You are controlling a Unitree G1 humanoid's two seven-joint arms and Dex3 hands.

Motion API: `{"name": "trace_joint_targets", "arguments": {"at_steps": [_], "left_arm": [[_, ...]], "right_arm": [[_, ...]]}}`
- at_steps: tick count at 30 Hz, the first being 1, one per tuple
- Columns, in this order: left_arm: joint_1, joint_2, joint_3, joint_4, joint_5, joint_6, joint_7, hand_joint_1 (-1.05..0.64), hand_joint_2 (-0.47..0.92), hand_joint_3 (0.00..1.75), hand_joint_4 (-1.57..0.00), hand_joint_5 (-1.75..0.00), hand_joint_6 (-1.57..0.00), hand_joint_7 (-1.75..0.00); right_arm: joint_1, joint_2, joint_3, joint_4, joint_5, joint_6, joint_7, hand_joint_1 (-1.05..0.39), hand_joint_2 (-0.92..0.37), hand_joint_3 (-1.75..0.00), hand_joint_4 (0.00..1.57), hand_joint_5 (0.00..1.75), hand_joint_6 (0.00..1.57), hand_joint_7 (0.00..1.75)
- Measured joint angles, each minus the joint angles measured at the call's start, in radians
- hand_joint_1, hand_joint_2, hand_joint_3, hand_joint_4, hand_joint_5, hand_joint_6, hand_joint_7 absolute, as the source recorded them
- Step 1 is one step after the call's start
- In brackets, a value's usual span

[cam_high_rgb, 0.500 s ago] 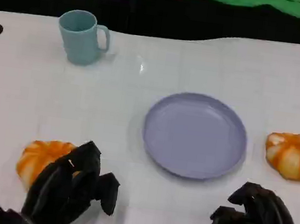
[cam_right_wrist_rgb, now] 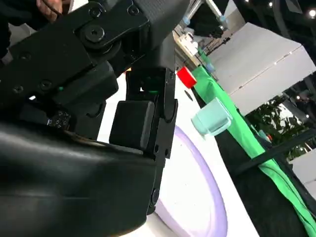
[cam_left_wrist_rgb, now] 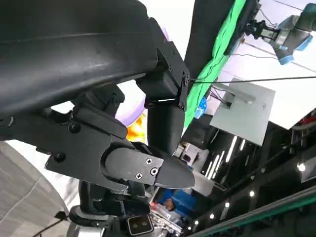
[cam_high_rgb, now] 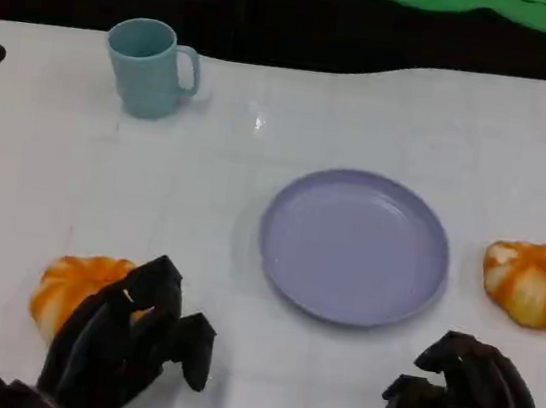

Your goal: Grasp the bread from the table and place it into the plate.

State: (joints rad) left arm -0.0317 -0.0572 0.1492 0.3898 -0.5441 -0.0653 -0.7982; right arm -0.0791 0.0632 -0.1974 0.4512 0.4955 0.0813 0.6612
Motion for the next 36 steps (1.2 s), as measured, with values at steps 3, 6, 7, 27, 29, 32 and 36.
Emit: {"name": "trace_joint_targets", "arguments": {"at_steps": [3, 6, 7, 27, 29, 32, 36], "left_arm": [[0.000, -0.002, 0.001, -0.001, -0.003, 0.018, 0.002, -0.74, 0.92, 0.13, -0.92, -1.75, -0.69, -1.75], [0.000, -0.003, 0.001, -0.001, -0.006, 0.029, 0.002, -0.74, 0.92, 0.13, -0.92, -1.75, -0.68, -1.75], [0.000, -0.004, 0.001, -0.001, -0.006, 0.031, 0.002, -0.75, 0.92, 0.13, -0.91, -1.75, -0.68, -1.74], [-0.017, 0.069, -0.016, -0.016, 0.167, -0.197, 0.043, -0.74, 0.92, 0.31, -0.45, -1.32, -0.53, -0.51], [-0.027, 0.108, -0.029, -0.016, 0.231, -0.259, 0.051, -0.74, 0.92, 0.32, -0.45, -1.24, -0.52, -0.44], [-0.030, 0.142, -0.044, -0.016, 0.294, -0.320, 0.077, -0.69, 0.92, 0.31, -0.47, -1.09, -0.46, -0.34], [-0.014, 0.198, -0.076, -0.124, 0.431, -0.319, 0.163, -0.59, 0.92, 0.22, -0.39, -0.91, -0.36, -0.20]], "right_arm": [[0.000, 0.000, -0.001, 0.000, 0.000, 0.000, 0.000, -1.05, -0.72, 0.00, 1.57, 0.75, 1.57, 0.36], [0.000, 0.000, -0.001, 0.000, 0.000, 0.000, 0.000, -1.05, -0.72, 0.00, 1.57, 0.75, 1.57, 0.36], [0.000, 0.000, -0.001, 0.000, 0.000, 0.001, 0.000, -1.05, -0.72, 0.00, 1.57, 0.75, 1.57, 0.37], [0.000, 0.001, -0.001, -0.002, -0.007, -0.005, -0.002, -1.05, -0.72, 0.00, 1.57, 0.75, 1.57, 0.37], [0.000, 0.001, -0.001, -0.002, -0.007, -0.002, -0.002, -1.05, -0.72, 0.00, 1.57, 0.75, 1.57, 0.36], [-0.001, 0.001, -0.001, -0.002, -0.006, -0.001, 0.001, -1.05, -0.72, 0.00, 1.57, 0.74, 1.57, 0.36], [-0.002, 0.002, -0.001, -0.002, -0.006, 0.002, 0.003, -1.05, -0.71, 0.00, 1.57, 0.73, 1.57, 0.37]]}}
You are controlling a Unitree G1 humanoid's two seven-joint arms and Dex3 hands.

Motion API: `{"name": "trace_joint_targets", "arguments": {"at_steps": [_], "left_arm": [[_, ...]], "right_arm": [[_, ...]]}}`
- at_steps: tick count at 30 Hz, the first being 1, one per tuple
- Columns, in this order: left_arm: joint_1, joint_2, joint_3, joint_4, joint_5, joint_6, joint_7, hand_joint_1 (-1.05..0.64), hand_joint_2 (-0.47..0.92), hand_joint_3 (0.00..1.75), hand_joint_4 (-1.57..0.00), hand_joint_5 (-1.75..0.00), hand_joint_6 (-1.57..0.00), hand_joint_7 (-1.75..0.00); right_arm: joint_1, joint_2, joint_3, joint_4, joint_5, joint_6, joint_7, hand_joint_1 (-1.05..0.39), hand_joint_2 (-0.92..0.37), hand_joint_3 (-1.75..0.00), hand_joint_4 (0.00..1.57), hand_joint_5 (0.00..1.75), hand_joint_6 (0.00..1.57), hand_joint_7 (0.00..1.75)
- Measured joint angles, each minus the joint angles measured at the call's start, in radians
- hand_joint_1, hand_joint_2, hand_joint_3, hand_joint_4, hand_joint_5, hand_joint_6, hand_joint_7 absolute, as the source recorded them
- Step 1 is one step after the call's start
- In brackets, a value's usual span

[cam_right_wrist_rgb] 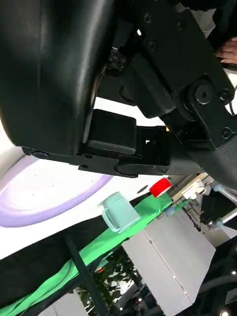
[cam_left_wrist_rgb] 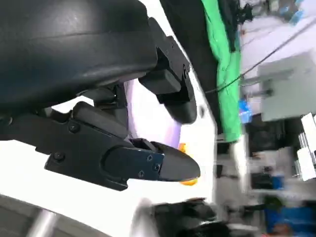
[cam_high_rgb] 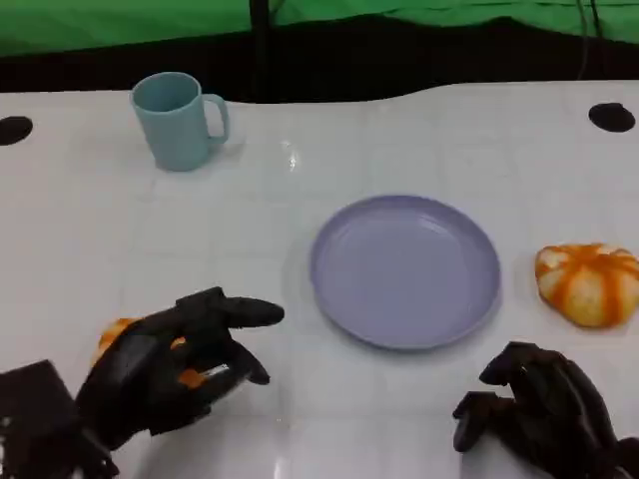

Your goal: Grasp the bread from the table and place it into the plate.

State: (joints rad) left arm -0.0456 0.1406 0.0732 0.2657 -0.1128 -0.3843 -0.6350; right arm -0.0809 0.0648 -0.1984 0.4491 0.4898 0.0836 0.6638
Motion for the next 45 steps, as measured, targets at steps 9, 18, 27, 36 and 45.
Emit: {"name": "trace_joint_targets", "arguments": {"at_steps": [9, 18, 27, 36, 45], "left_arm": [[0.061, 0.170, -0.046, -0.292, 0.416, 0.073, 0.210, -0.67, 0.92, 0.10, -0.23, -0.53, -0.34, -0.05], [0.081, 0.322, -0.111, -0.537, 0.755, 0.279, 0.200, -0.73, 0.92, 0.04, -0.11, -0.40, -0.19, 0.00], [0.070, 0.403, -0.203, -0.638, 1.024, 0.413, 0.109, -0.73, 0.85, 0.00, -0.18, -0.26, -0.20, -0.01], [-0.013, 0.388, -0.312, -0.564, 1.178, 0.474, 0.091, -0.69, 0.82, 0.00, -0.27, -0.15, -0.23, 0.00], [-0.119, 0.347, -0.392, -0.313, 1.201, 0.490, 0.184, -0.68, 0.82, 0.00, -0.31, -0.11, -0.25, -0.01]], "right_arm": [[-0.001, 0.000, 0.000, 0.000, 0.003, 0.008, 0.002, -1.05, -0.72, 0.00, 1.57, 0.73, 1.57, 0.36], [-0.001, 0.001, -0.001, -0.002, 0.003, 0.008, 0.002, -1.04, -0.73, -0.01, 1.57, 0.73, 1.57, 0.36], [-0.001, 0.002, 0.001, -0.009, 0.002, 0.008, 0.001, -1.04, -0.72, 0.00, 1.57, 0.73, 1.57, 0.37], [-0.001, 0.003, -0.001, -0.014, 0.004, 0.011, 0.001, -1.03, -0.72, 0.00, 1.57, 0.71, 1.57, 0.35], [0.000, 0.003, -0.002, -0.015, 0.006, 0.017, 0.004, -1.03, -0.72, 0.00, 1.57, 0.71, 1.57, 0.35]]}}
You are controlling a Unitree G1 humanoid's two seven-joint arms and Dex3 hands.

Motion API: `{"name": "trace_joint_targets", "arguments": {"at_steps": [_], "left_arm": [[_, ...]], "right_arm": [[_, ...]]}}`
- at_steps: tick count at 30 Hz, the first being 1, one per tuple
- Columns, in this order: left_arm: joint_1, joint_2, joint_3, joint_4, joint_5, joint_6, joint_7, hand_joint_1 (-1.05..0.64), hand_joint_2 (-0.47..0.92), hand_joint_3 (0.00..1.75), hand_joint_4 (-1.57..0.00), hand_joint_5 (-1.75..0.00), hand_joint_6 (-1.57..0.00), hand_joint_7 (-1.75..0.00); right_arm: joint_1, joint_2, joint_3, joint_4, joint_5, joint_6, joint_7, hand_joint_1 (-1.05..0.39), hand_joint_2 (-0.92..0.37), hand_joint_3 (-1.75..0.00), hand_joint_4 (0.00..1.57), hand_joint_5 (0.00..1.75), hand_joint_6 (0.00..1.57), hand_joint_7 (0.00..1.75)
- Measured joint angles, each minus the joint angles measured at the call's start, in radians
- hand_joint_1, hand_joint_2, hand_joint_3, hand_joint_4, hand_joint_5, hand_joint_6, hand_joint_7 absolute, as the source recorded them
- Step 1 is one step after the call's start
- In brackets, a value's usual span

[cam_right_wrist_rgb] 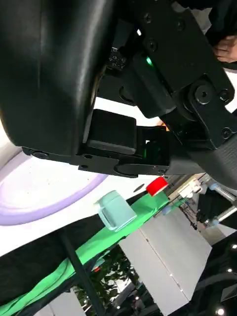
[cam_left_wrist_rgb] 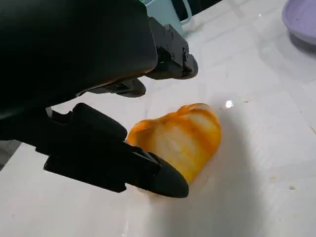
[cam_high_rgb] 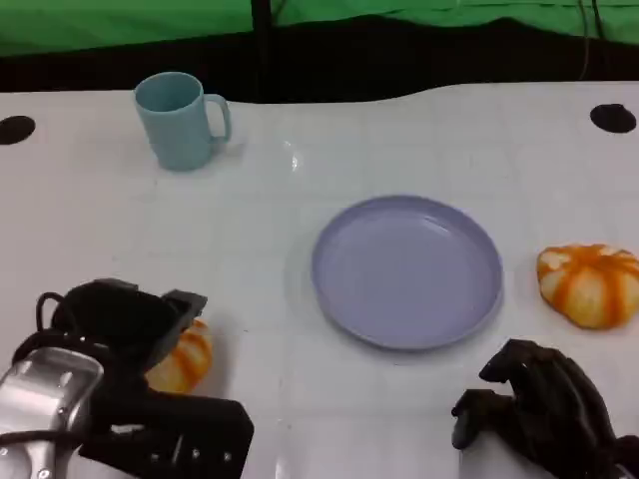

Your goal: Grasp the bread from the table and place it into the plate.

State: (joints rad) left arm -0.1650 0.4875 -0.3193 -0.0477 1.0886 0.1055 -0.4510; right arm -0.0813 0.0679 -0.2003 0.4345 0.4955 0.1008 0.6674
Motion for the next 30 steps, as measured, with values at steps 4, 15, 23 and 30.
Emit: {"name": "trace_joint_targets", "arguments": {"at_steps": [4, 15, 23, 30], "left_arm": [[-0.047, -0.011, -0.038, 0.136, -0.001, 0.002, 0.050, -0.68, 0.82, 0.00, -0.33, -0.10, -0.27, -0.01], [-0.167, -0.028, -0.093, 0.404, -0.079, -0.013, 0.162, -0.51, 0.81, 0.00, -0.58, -0.19, -0.36, -0.03], [-0.208, -0.029, -0.120, 0.489, -0.126, -0.041, 0.246, -0.37, 0.91, 0.31, -0.73, -0.94, -0.92, -0.05], [-0.262, -0.037, -0.125, 0.689, -0.194, -0.167, 0.474, -0.31, 0.85, 0.66, -0.68, -1.46, -1.01, -0.47]], "right_arm": [[0.000, 0.000, 0.000, -0.001, 0.000, 0.000, 0.002, -1.04, -0.72, 0.00, 1.57, 0.72, 1.57, 0.36], [0.001, 0.000, 0.000, -0.004, 0.001, 0.005, 0.001, -1.04, -0.71, 0.00, 1.57, 0.72, 1.57, 0.35], [0.004, 0.001, 0.001, -0.014, 0.001, 0.008, -0.009, -1.04, -0.72, -0.01, 1.57, 0.72, 1.57, 0.35], [0.004, 0.001, 0.003, -0.013, -0.001, 0.005, -0.007, -1.04, -0.73, -0.01, 1.57, 0.71, 1.57, 0.34]]}}
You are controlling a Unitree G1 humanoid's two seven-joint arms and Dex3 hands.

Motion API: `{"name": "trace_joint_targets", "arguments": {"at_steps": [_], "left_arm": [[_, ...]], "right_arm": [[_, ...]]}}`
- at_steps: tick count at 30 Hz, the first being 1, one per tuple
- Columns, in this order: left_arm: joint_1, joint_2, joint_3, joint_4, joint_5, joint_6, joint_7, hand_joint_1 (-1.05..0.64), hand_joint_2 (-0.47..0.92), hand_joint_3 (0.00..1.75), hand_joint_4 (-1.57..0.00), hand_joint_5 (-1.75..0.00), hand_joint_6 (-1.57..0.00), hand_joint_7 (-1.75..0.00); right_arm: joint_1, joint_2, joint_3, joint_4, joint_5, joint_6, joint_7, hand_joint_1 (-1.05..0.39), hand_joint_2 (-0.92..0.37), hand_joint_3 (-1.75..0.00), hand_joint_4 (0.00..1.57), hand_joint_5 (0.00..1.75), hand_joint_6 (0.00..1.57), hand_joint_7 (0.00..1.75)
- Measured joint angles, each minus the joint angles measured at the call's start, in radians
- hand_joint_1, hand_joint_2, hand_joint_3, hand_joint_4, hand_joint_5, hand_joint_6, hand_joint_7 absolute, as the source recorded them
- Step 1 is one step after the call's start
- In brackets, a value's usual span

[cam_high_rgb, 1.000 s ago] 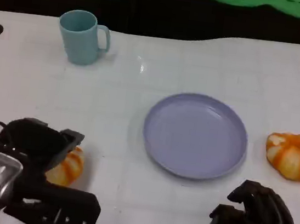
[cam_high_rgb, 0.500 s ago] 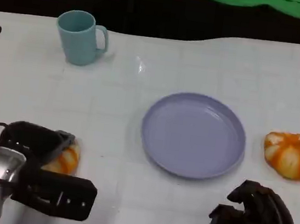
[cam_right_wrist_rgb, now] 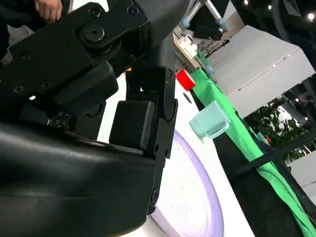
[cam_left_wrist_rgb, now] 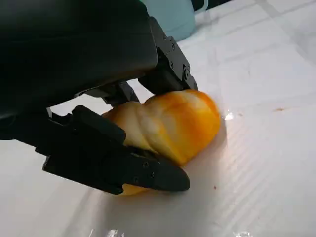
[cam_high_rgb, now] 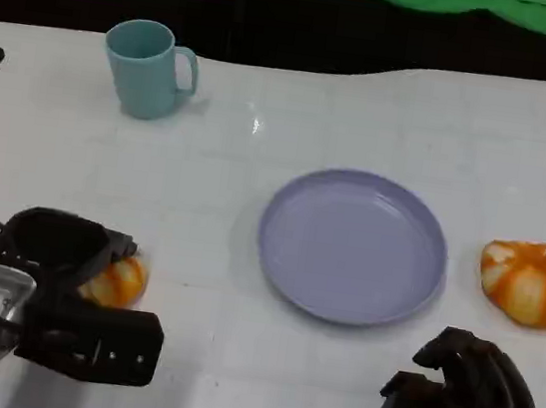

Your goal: Grasp the bread from the table and place it into the plate.

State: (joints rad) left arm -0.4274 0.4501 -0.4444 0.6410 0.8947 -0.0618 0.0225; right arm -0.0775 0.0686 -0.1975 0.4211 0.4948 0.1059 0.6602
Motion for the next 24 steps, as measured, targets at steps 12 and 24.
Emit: {"name": "trace_joint_targets", "arguments": {"at_steps": [12, 24], "left_arm": [[-0.041, -0.033, -0.008, 0.163, -0.077, -0.073, 0.209, -0.35, 0.77, 0.75, -0.65, -1.57, -0.81, -0.86], [0.023, -0.048, 0.034, 0.061, -0.138, -0.119, 0.369, -0.28, 0.47, 1.22, -0.72, -1.75, -0.57, -1.60]], "right_arm": [[-0.005, 0.000, -0.003, 0.024, 0.000, -0.013, 0.006, -1.04, -0.72, 0.00, 1.57, 0.72, 1.57, 0.35], [-0.023, -0.007, -0.007, 0.047, 0.002, -0.014, 0.015, -1.05, -0.71, 0.00, 1.57, 0.73, 1.57, 0.37]]}}
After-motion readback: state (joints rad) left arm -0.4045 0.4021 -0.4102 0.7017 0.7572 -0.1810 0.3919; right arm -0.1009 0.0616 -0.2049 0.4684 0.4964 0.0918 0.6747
